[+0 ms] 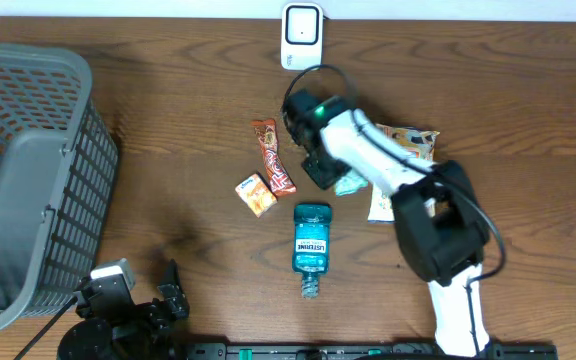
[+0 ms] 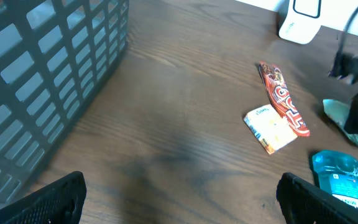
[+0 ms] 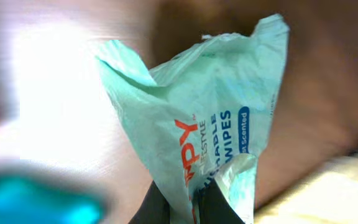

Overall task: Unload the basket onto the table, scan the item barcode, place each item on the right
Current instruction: 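Lift the wipes pack with the right gripper toward the scanner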

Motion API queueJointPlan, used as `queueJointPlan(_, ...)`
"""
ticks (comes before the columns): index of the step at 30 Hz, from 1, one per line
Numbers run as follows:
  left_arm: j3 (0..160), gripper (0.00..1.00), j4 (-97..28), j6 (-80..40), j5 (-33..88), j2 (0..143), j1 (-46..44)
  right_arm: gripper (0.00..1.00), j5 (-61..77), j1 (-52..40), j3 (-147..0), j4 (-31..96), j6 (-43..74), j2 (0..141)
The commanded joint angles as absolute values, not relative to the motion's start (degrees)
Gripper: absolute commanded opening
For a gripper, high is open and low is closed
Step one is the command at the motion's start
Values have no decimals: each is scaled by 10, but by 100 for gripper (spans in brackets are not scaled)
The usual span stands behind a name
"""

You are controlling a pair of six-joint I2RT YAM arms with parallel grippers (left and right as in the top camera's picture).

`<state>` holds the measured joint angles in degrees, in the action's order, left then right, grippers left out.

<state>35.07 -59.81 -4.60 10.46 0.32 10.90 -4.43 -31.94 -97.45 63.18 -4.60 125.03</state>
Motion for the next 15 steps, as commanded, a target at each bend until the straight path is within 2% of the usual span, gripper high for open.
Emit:
queueJointPlan(1, 349, 98, -598, -50, 112, 2, 112, 1, 241, -274, -997, 656, -122, 1199)
queueJointPlan(6, 349, 98, -598, -50, 112, 2, 112, 1, 461, -199, -993, 734, -237, 1194)
queueJointPlan(10, 349, 98, -598, -50, 112, 2, 112, 1, 613, -150, -982, 803, -373, 1194)
queueJointPlan(15, 349, 98, -598, -51, 112, 2, 112, 1, 700, -127, -977, 879, -496, 1194)
